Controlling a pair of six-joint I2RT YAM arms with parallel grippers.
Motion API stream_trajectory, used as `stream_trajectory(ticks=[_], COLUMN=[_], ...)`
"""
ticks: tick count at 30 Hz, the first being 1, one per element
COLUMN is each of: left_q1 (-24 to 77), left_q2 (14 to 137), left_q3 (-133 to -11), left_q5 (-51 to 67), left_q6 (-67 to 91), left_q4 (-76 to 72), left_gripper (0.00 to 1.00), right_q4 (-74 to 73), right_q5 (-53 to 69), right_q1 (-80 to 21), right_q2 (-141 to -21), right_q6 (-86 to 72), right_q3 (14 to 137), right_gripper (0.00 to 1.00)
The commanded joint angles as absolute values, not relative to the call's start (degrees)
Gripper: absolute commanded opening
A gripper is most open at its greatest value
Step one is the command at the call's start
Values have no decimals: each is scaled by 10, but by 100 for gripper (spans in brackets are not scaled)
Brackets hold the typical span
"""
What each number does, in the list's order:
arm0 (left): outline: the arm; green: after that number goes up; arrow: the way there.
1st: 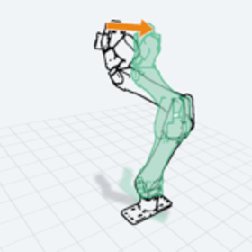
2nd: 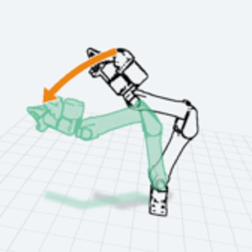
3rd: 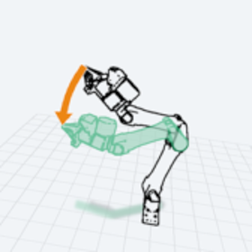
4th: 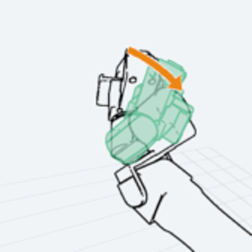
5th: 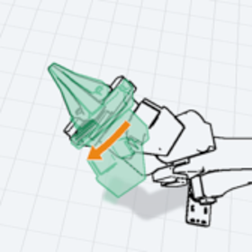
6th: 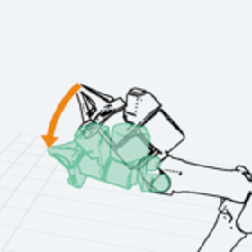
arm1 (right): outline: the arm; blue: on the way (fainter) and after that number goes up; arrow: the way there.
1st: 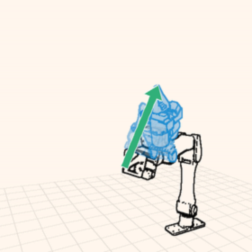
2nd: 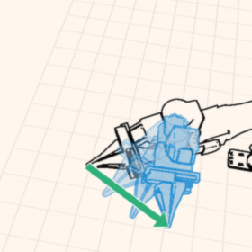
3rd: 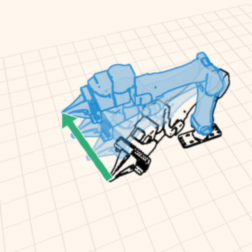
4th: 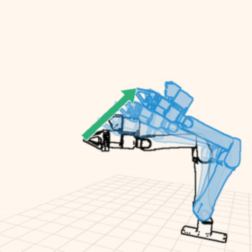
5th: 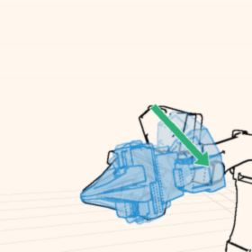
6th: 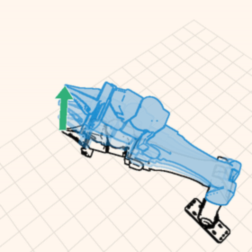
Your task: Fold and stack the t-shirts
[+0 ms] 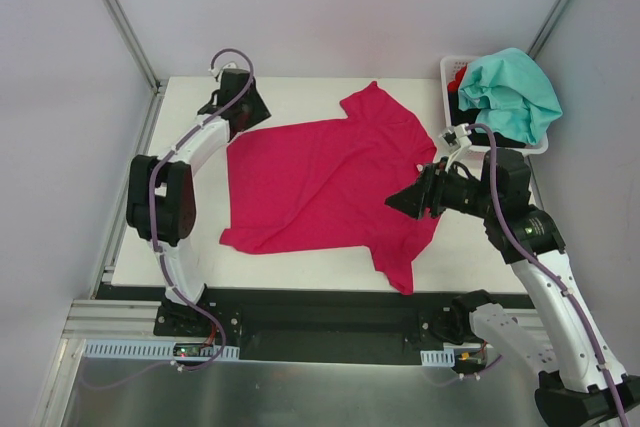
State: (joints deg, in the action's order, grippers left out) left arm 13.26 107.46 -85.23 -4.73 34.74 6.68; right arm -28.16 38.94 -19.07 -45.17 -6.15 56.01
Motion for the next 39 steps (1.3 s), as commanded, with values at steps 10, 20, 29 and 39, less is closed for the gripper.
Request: stream_trajectory(ticks=[10,20,29,39], left_q1=[5,4,4,4], left_q2=[1161,1221,1205,1151], left_q3=[-888,-929,-893,-810], left_q5=[39,85,83,84], left_q6=[345,371,356,370], left_q4=[65,73,92,91], left_gripper=[62,66,66,65], right_q4=[-281,-297,-301,-301], right_q5=[422,423,420,425], right_q1=[-193,-193,-193,-193], right_q2=[-439,-439,-435,-432], right_q6=[-58,-48,-46,-51], right_q3=[580,591,592,598], right_gripper=[59,59,59,59])
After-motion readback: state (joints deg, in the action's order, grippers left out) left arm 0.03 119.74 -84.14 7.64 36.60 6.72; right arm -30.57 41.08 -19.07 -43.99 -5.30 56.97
